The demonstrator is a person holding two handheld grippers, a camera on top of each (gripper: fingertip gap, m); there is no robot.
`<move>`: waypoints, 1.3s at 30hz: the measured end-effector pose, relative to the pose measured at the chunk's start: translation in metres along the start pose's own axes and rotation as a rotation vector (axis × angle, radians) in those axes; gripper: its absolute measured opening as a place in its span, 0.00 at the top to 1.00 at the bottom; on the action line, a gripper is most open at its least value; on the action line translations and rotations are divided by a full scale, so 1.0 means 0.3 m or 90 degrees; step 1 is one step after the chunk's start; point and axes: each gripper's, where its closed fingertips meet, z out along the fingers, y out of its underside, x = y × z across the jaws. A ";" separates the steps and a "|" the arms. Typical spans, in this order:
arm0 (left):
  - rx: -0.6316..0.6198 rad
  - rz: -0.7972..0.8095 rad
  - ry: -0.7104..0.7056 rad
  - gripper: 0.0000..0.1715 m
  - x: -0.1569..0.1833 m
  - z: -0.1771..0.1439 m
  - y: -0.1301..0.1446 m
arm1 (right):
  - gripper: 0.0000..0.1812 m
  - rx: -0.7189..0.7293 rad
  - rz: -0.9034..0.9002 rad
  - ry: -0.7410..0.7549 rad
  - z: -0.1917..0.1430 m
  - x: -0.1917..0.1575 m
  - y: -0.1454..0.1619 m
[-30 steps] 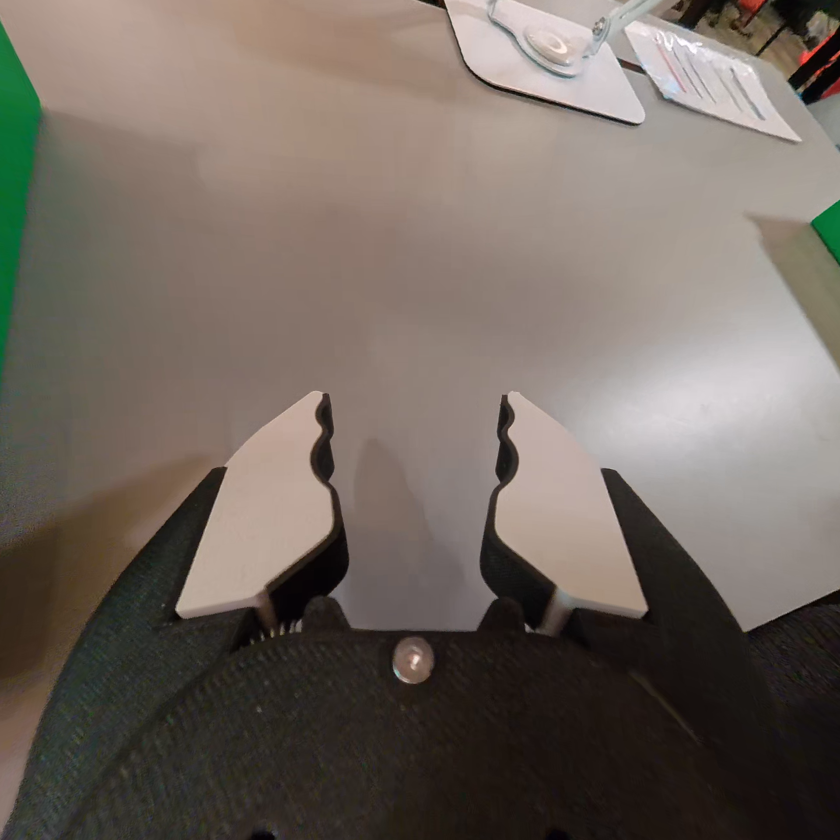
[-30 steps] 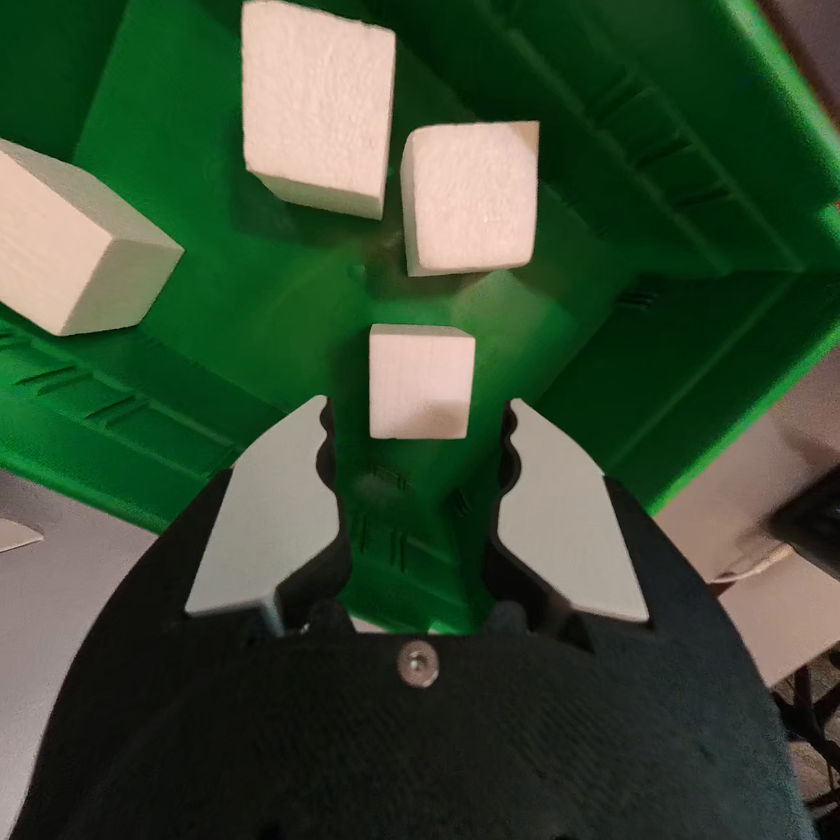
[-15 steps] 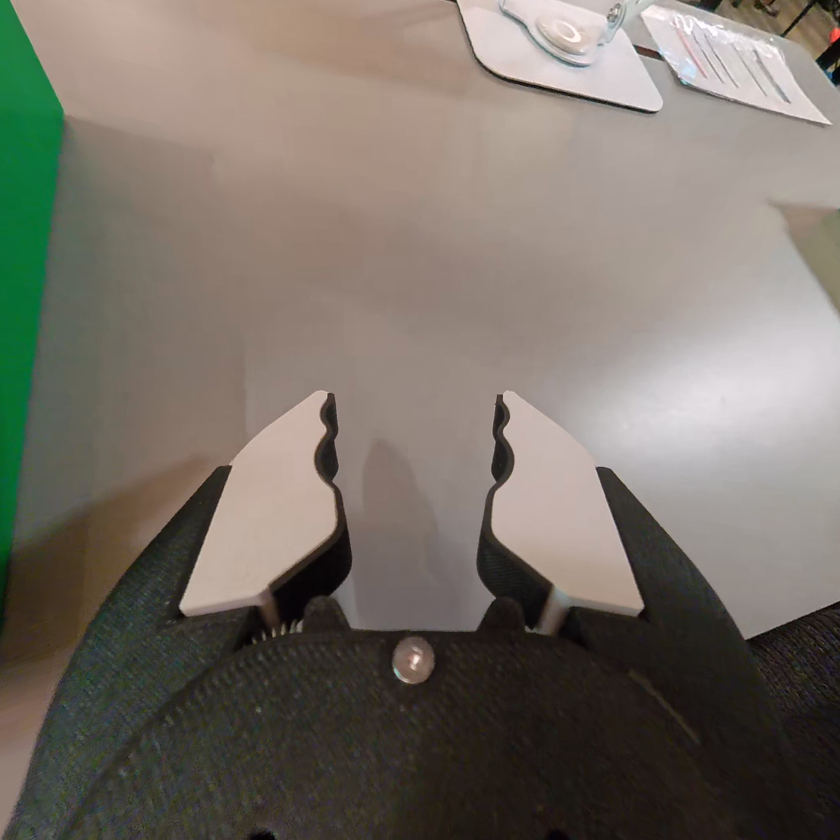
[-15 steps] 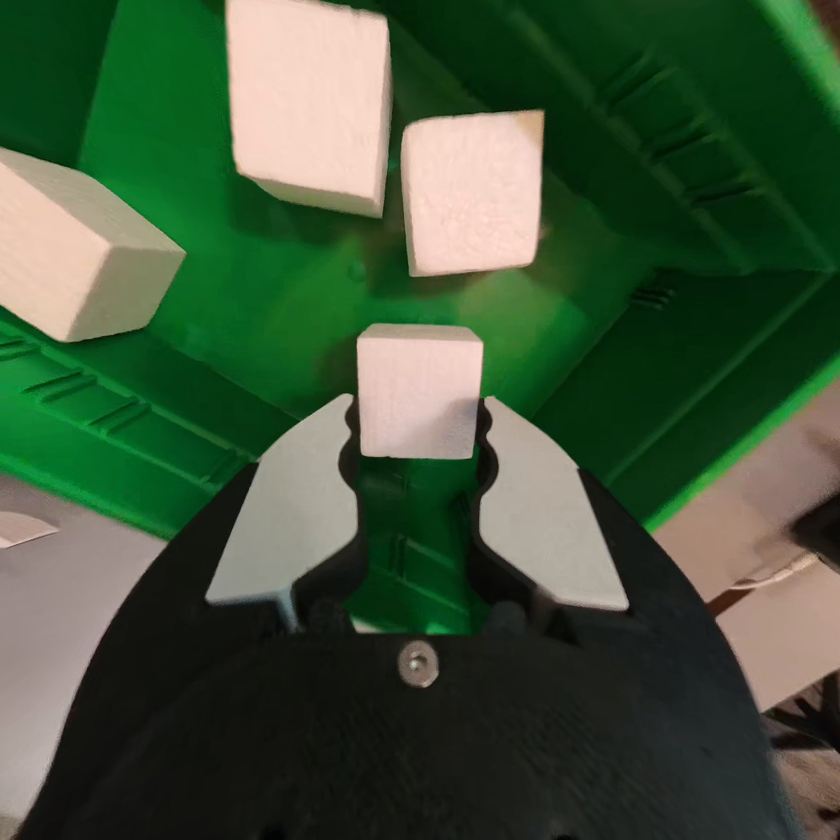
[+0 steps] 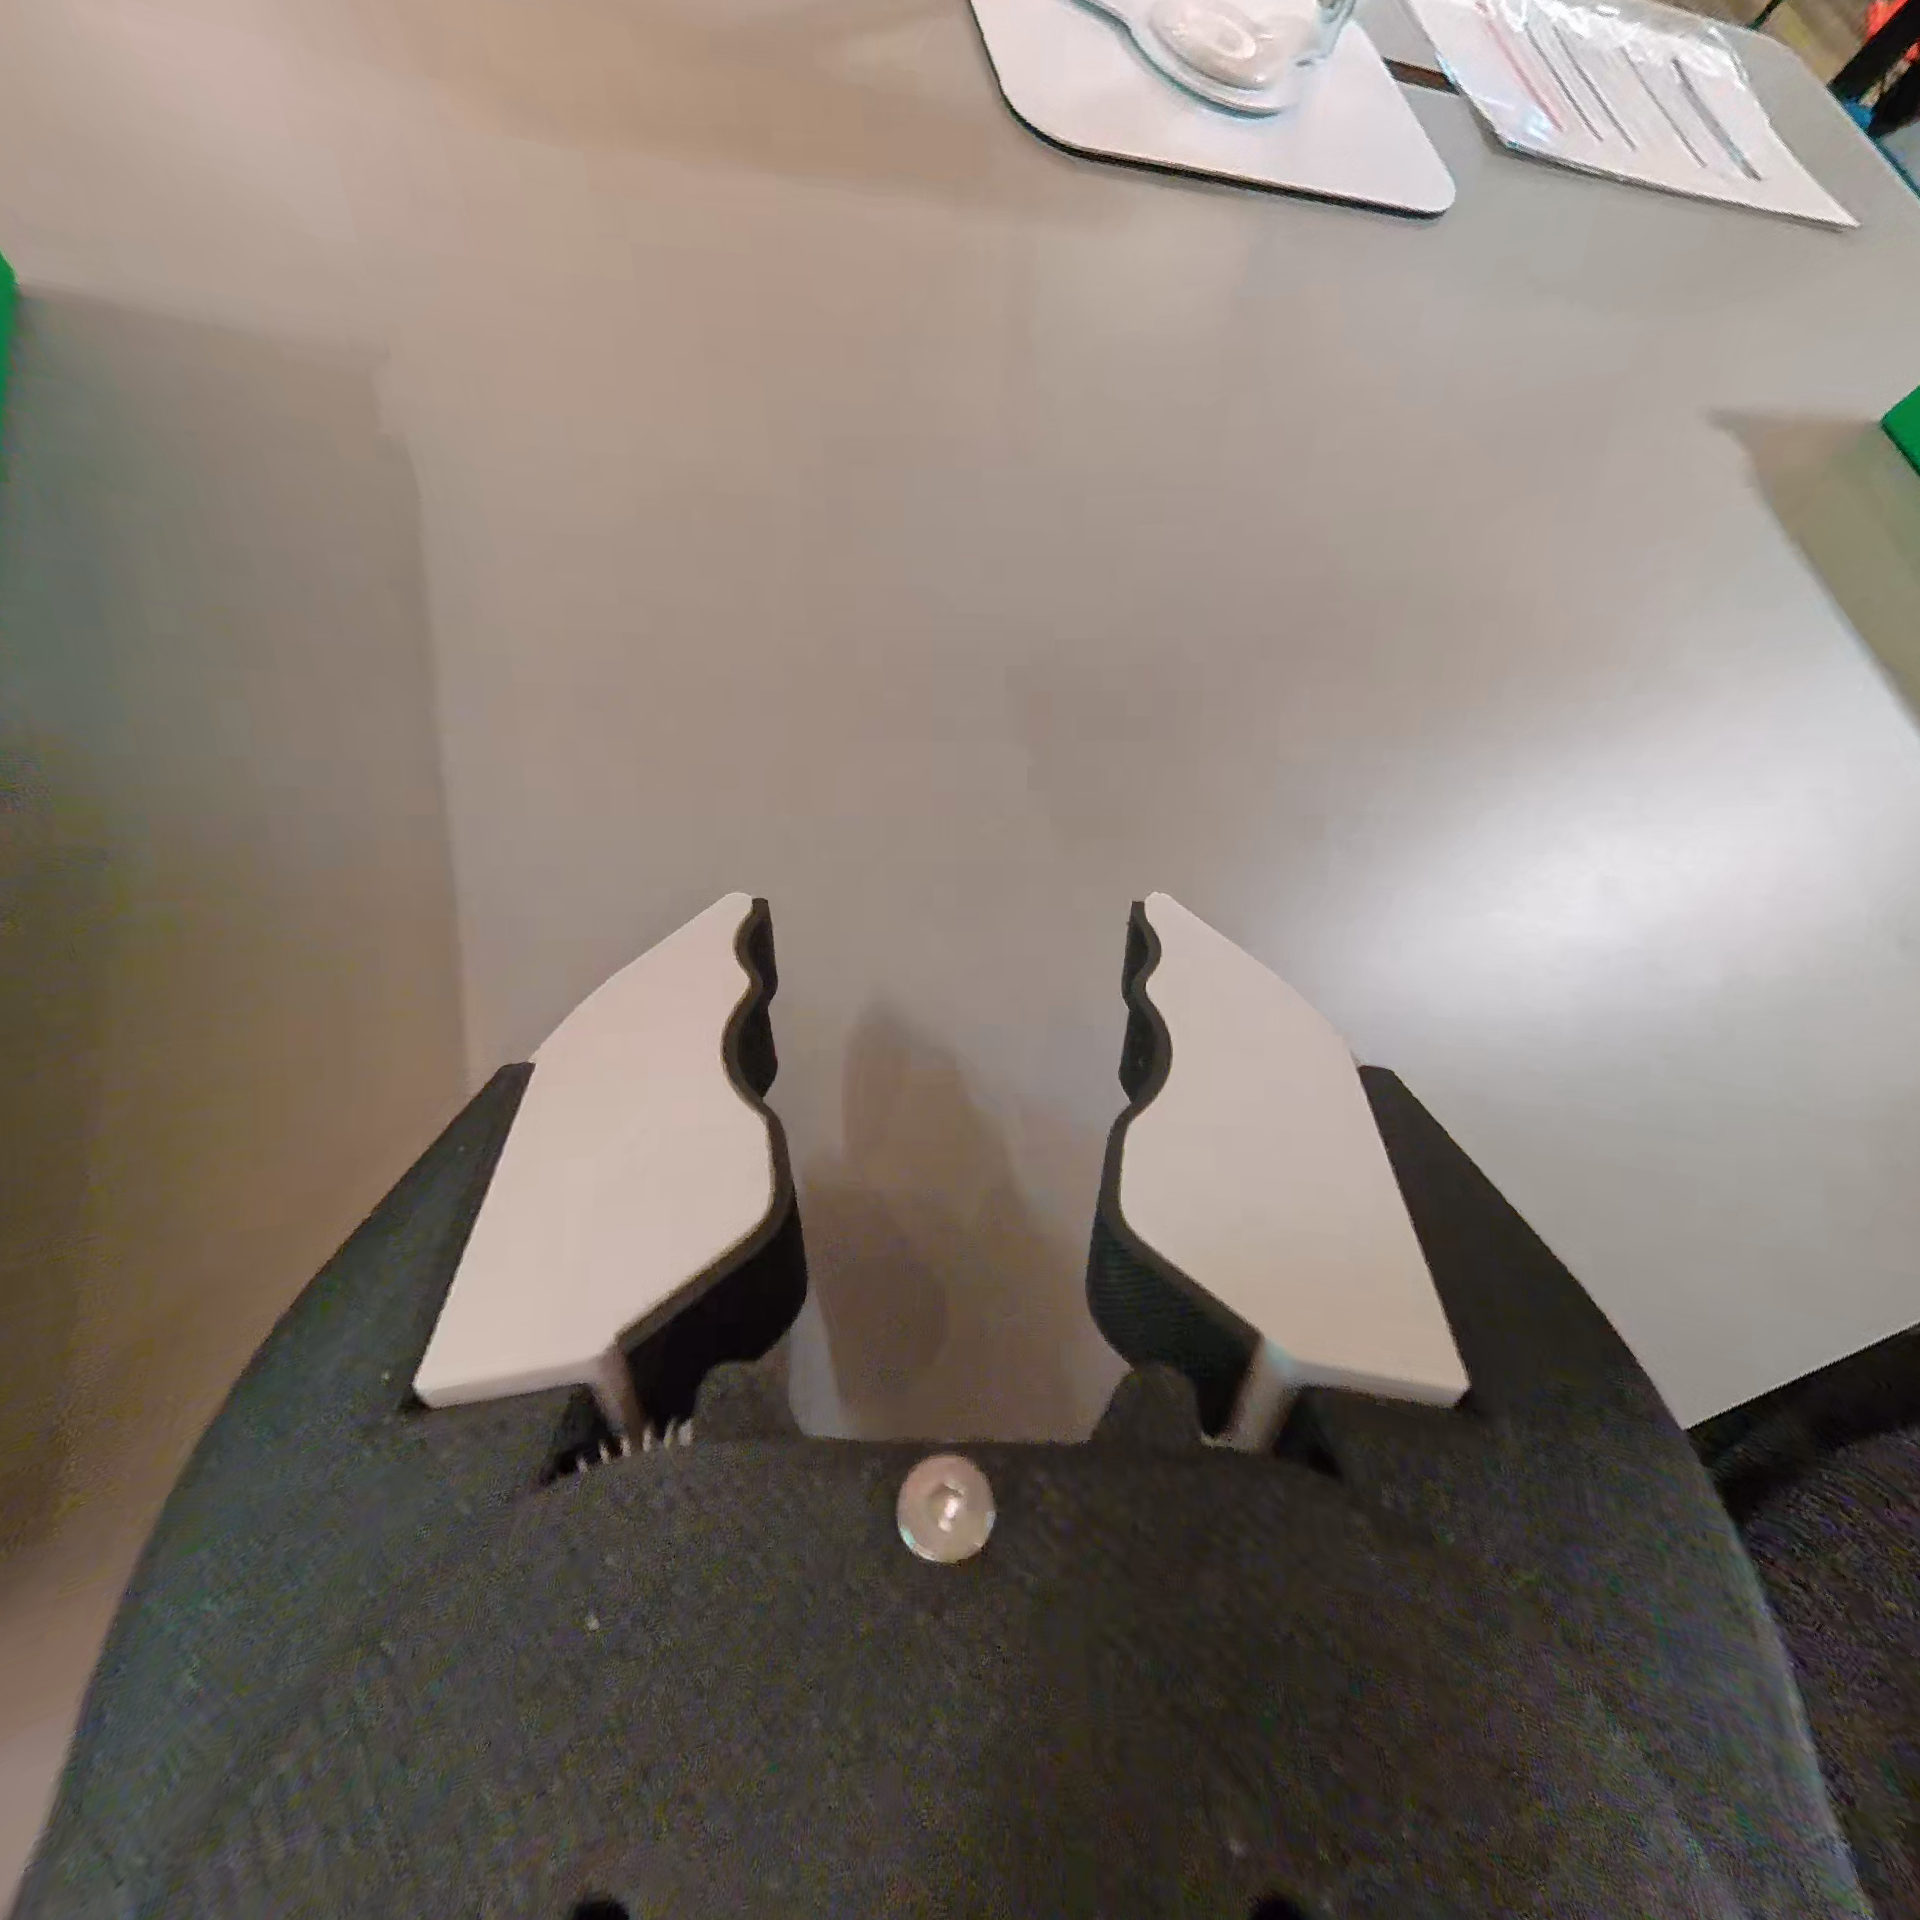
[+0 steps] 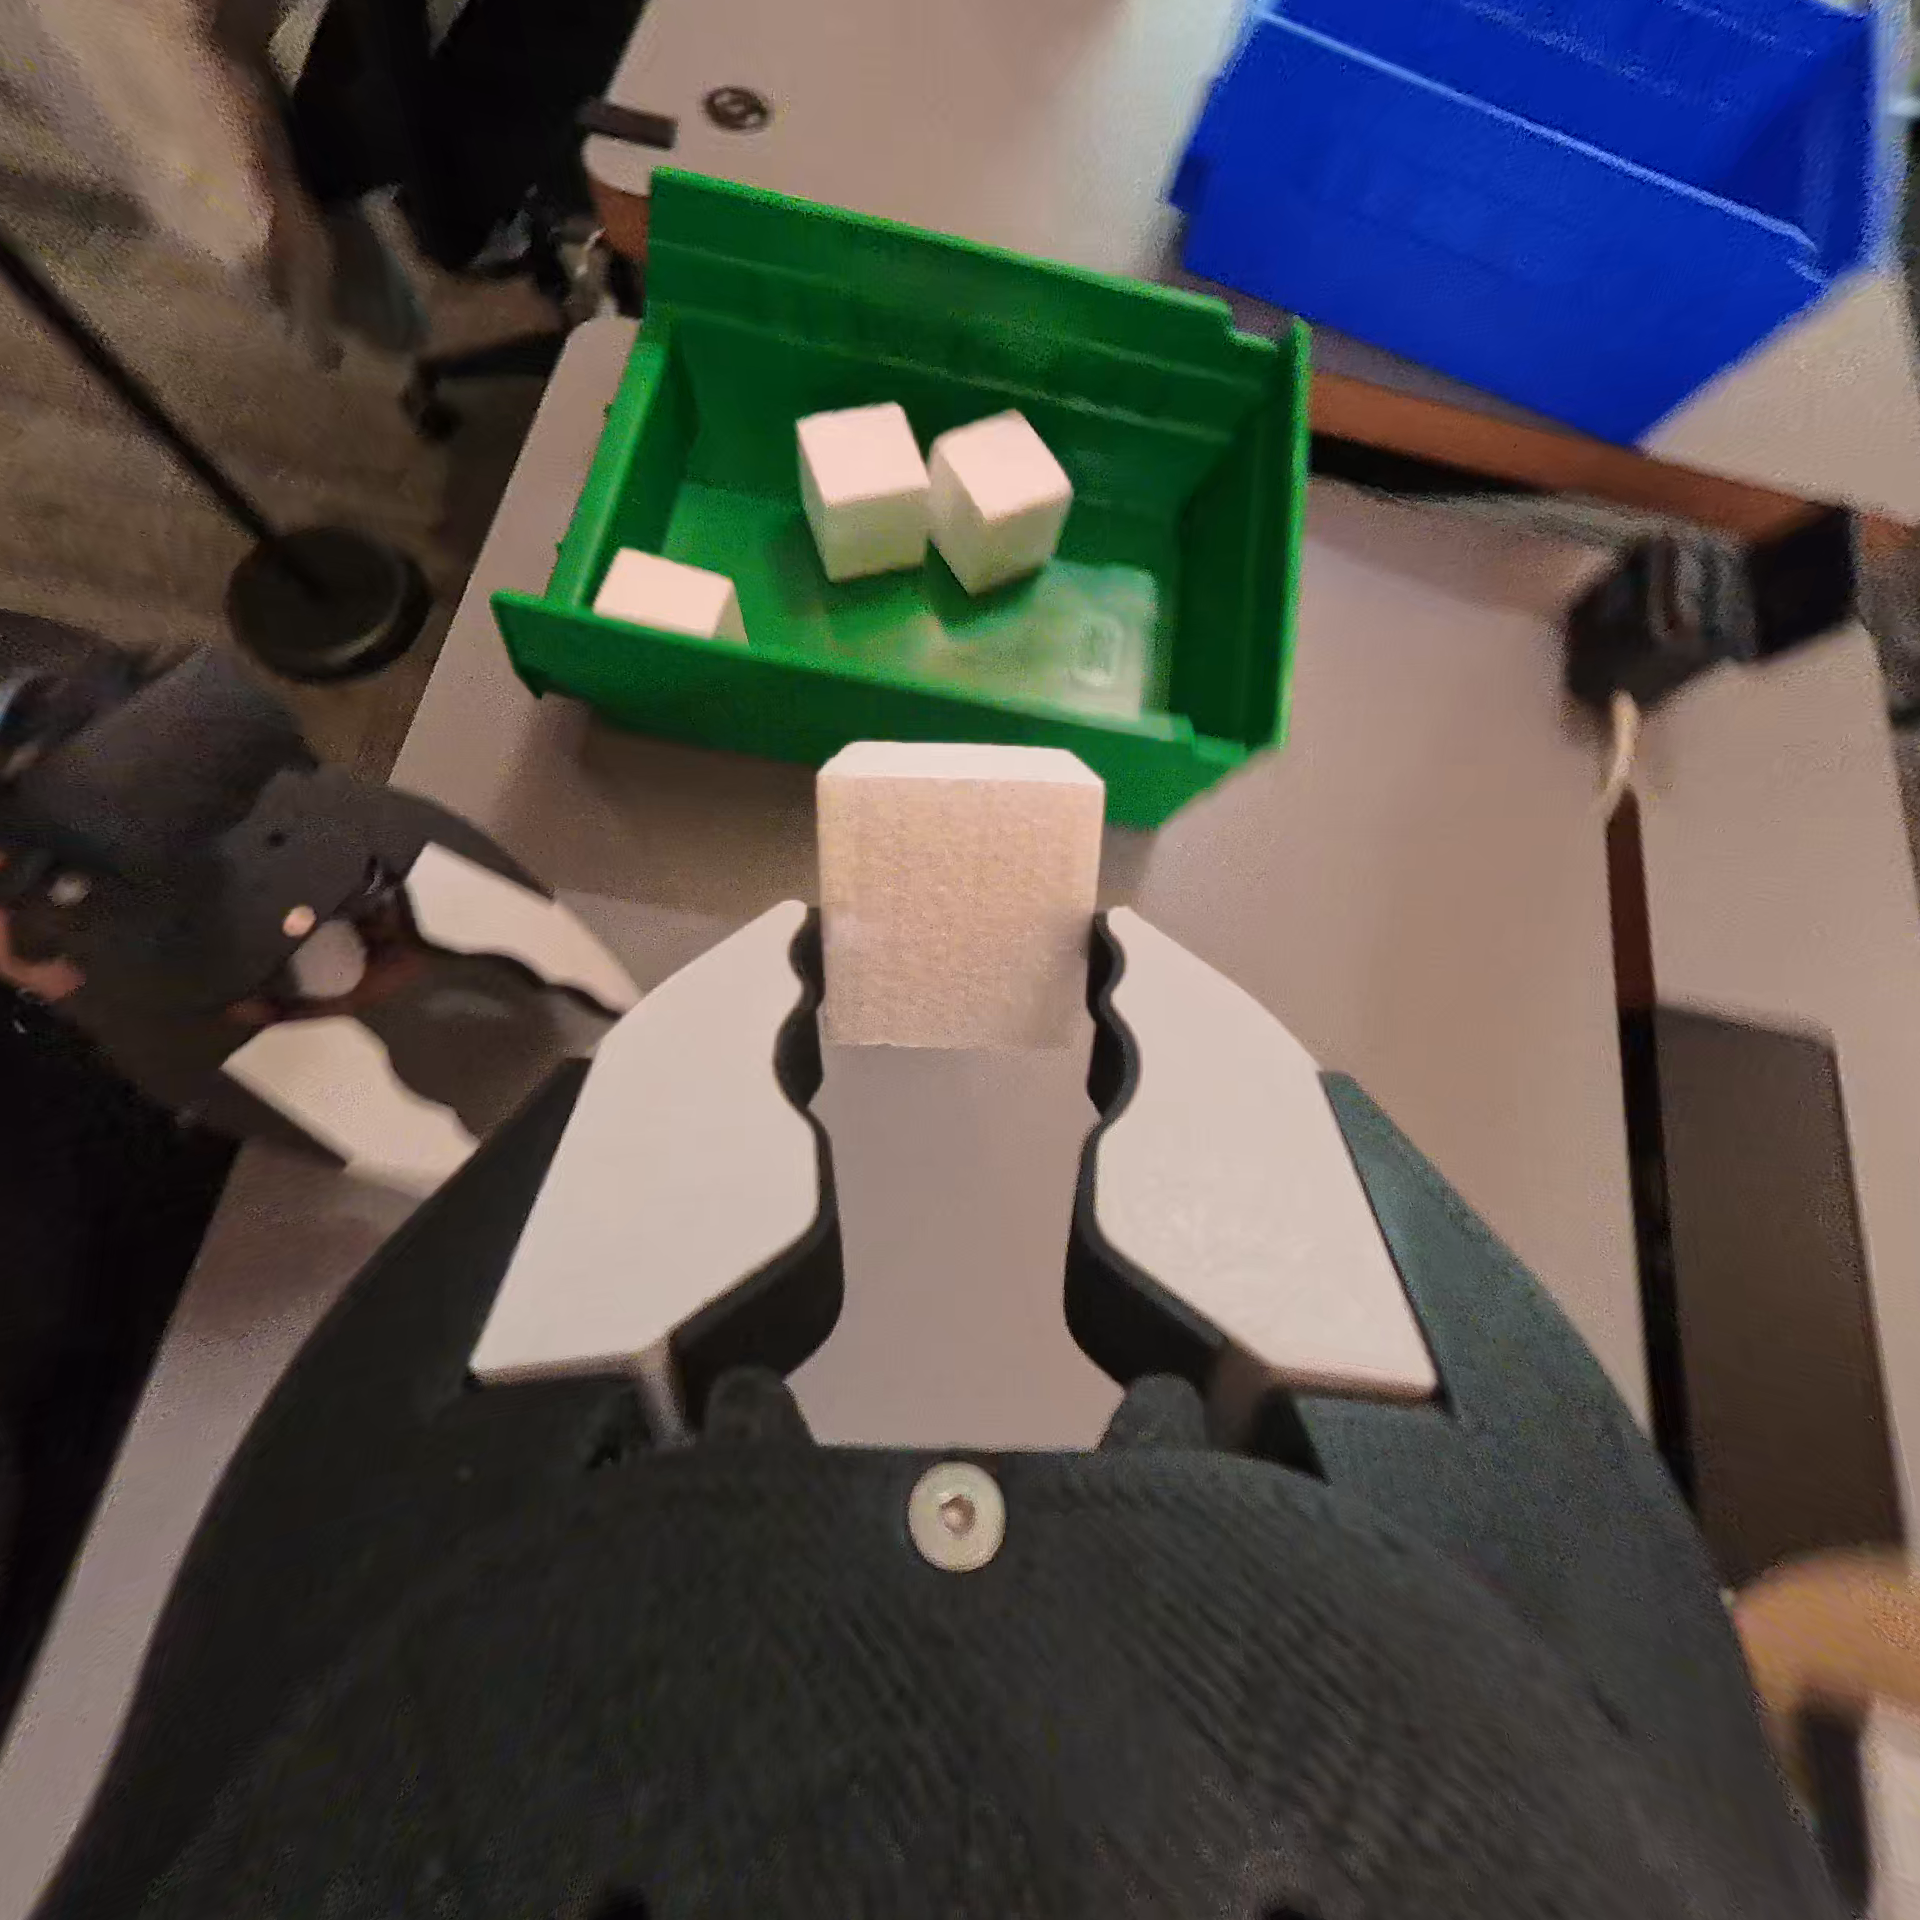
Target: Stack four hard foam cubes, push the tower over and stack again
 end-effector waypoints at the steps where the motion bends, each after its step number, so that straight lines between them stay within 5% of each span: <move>1: -0.001 0.002 0.001 0.62 0.005 0.003 0.000 | 0.73 0.017 0.035 0.033 -0.069 -0.023 0.077; 7: 0.004 0.058 0.032 0.62 0.084 0.042 -0.012 | 0.73 0.038 0.316 0.372 -0.408 -0.124 0.690; 11: 0.000 0.121 0.065 0.62 0.188 0.099 -0.022 | 0.73 0.108 0.387 0.414 -0.498 -0.235 0.875; 16: -0.025 0.200 0.081 0.63 0.296 0.179 -0.017 | 0.73 0.210 0.421 0.378 -0.488 -0.309 0.876; 27: -0.040 0.163 0.133 0.65 0.349 0.237 -0.025 | 0.73 0.083 0.349 0.337 -0.350 -0.406 0.948; 39: -0.037 0.133 0.088 0.65 0.256 0.164 0.016 | 0.73 0.039 0.330 0.281 -0.271 -0.351 0.956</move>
